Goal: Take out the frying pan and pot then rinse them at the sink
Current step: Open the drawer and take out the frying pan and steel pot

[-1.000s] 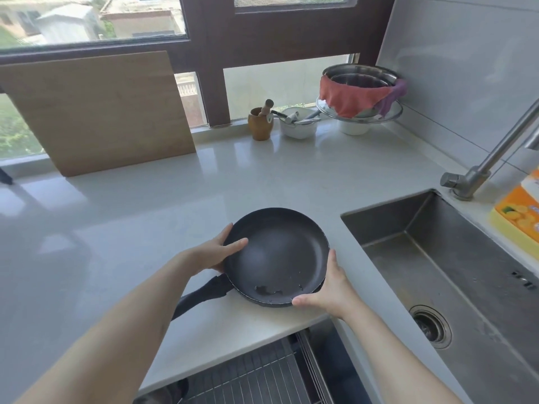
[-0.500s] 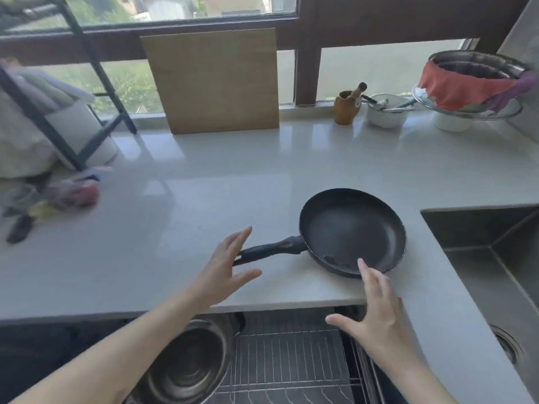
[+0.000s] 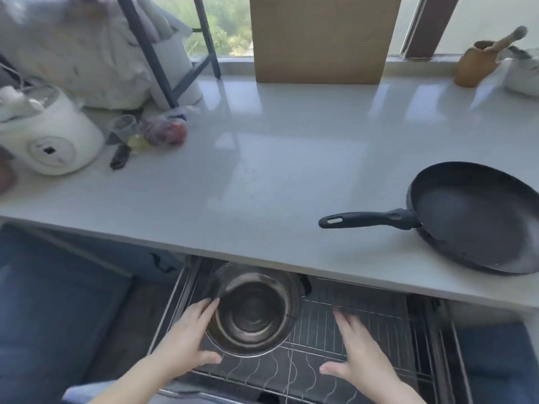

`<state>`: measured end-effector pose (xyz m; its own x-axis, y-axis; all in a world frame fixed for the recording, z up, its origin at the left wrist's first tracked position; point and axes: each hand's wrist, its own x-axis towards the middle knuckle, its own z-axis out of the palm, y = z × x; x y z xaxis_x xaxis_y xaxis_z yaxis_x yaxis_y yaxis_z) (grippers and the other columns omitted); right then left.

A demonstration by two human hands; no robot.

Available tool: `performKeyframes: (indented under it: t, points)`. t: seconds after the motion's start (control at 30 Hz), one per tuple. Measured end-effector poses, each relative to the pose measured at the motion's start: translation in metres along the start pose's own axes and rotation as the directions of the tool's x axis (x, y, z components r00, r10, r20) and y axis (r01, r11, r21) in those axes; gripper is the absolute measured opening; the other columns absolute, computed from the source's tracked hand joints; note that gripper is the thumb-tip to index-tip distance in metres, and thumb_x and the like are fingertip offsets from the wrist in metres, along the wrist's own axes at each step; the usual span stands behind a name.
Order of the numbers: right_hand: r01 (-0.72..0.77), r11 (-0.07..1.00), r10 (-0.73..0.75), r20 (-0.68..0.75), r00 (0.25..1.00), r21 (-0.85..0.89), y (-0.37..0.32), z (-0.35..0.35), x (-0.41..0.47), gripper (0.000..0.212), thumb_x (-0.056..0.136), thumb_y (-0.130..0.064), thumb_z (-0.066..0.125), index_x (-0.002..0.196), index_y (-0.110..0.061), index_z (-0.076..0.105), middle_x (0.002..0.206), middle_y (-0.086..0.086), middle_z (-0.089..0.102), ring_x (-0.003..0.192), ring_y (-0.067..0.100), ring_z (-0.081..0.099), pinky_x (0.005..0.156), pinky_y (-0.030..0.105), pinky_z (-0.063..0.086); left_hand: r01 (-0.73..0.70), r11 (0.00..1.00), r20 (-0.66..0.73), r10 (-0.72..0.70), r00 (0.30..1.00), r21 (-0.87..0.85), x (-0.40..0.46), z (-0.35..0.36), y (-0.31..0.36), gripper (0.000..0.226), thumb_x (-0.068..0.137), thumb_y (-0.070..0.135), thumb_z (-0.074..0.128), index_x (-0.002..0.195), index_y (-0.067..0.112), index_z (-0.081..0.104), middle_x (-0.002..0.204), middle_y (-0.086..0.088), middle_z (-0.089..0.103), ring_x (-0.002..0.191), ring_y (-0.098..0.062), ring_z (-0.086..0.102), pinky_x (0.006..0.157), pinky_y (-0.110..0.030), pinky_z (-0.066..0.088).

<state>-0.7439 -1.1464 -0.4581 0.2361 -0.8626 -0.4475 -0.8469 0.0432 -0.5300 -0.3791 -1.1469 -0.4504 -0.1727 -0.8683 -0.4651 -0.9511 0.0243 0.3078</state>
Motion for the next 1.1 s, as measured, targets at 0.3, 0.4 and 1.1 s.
performKeyframes:
  t: [0.3,0.4,1.1]
  points:
    - [-0.013,0.998,0.020,0.127,0.992,-0.057,0.002,0.028,0.105,0.137,0.061,-0.044,0.089,0.154,-0.030,-0.010,0.163,-0.004,0.001,0.150,0.021,0.008,0.117,0.035,0.020,0.137,0.990,0.058,-0.139,0.989,0.046,0.045,0.029,-0.068,0.144,0.057,0.057,0.085,0.155,0.013,-0.011,0.163,-0.008,-0.009,0.150,-0.021,-0.004,0.121,-0.032,0.012]
    - [0.074,0.995,-0.064,0.149,0.987,-0.064,0.001,0.022,0.132,0.136,0.061,-0.036,0.090,0.154,-0.028,-0.009,0.162,-0.006,0.003,0.149,0.018,0.004,0.117,0.030,0.012,0.164,0.986,0.088,-0.164,0.982,0.008,0.056,0.034,-0.079,0.145,0.059,0.053,0.087,0.153,0.010,-0.015,0.162,-0.007,-0.015,0.150,-0.021,-0.006,0.121,-0.032,0.010]
    - [0.037,0.999,-0.029,0.289,0.957,-0.022,0.011,0.038,0.140,0.159,0.040,-0.055,0.091,0.155,-0.022,-0.015,0.159,-0.004,-0.024,0.148,0.013,-0.014,0.119,0.033,0.000,0.176,0.965,0.201,-0.136,0.970,-0.195,0.074,0.046,-0.077,0.150,0.033,0.067,0.088,0.152,0.032,0.003,0.154,-0.003,0.022,0.143,-0.024,0.023,0.115,-0.042,0.031]
